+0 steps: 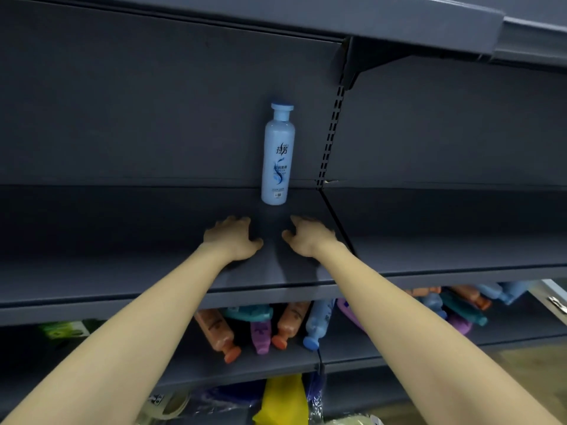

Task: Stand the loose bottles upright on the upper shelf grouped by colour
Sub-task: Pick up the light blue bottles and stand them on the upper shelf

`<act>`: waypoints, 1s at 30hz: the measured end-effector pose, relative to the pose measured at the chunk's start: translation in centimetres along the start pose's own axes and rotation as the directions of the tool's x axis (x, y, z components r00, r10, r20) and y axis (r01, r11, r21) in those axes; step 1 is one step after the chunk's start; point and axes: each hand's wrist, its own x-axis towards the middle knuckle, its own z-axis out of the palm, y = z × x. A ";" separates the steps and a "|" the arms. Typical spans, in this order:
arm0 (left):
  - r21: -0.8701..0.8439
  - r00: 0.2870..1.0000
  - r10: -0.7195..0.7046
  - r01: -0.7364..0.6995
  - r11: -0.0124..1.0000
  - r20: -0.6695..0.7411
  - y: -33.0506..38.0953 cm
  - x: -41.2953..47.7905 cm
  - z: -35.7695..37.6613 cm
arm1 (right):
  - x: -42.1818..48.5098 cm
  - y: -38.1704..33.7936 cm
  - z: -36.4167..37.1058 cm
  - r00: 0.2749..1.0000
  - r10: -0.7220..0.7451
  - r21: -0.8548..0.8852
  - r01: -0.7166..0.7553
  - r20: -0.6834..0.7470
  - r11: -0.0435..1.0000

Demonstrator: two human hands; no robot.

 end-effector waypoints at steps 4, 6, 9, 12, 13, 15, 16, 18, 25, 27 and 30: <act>0.013 1.000 0.003 -0.003 1.000 -0.012 0.5 -1.4 0.1 | -1.8 0.7 0.0 1.000 -0.001 0.005 0.001 -0.003 1.000; 0.017 1.000 0.004 -0.004 1.000 -0.026 1.1 -2.1 -0.1 | -2.5 1.1 -0.1 1.000 -0.006 0.003 0.006 -0.013 1.000; 0.017 0.999 0.003 -0.003 1.000 -0.036 2.1 -3.0 -0.1 | -3.6 1.9 -0.4 0.999 -0.017 -0.009 0.017 -0.028 1.000; 0.014 0.998 -0.006 0.007 1.000 -0.063 3.5 -4.2 -0.1 | -4.7 3.0 -0.8 0.998 -0.044 -0.025 0.043 -0.041 0.999; 0.013 0.997 -0.012 0.013 1.000 -0.071 4.1 -4.6 0.1 | -5.1 3.5 -0.9 0.998 -0.053 -0.029 0.052 -0.045 0.998; 0.013 0.996 -0.025 0.026 1.000 -0.089 5.3 -5.6 0.4 | -5.7 4.4 -1.1 0.995 -0.077 -0.033 0.075 -0.058 0.997; 0.013 0.995 -0.030 0.031 0.999 -0.100 5.9 -6.1 0.6 | -6.1 4.9 -1.1 0.994 -0.092 -0.037 0.090 -0.064 0.995; 0.009 0.992 -0.039 0.040 0.999 -0.117 7.2 -7.2 1.0 | -6.8 5.9 -1.3 0.990 -0.124 -0.053 0.120 -0.069 0.991; -0.008 0.986 -0.067 0.067 0.998 -0.156 11.4 -11.0 2.4 | -9.9 9.2 -1.5 0.977 -0.201 -0.083 0.195 -0.065 0.977; -0.009 0.983 -0.083 0.082 0.997 -0.166 12.4 -12.0 2.9 | -10.8 10.0 -1.6 0.973 -0.221 -0.086 0.215 -0.067 0.973; -0.013 0.977 -0.105 0.104 0.994 -0.183 13.8 -13.4 3.5 | -12.2 11.4 -1.5 0.965 -0.249 -0.087 0.243 -0.077 0.966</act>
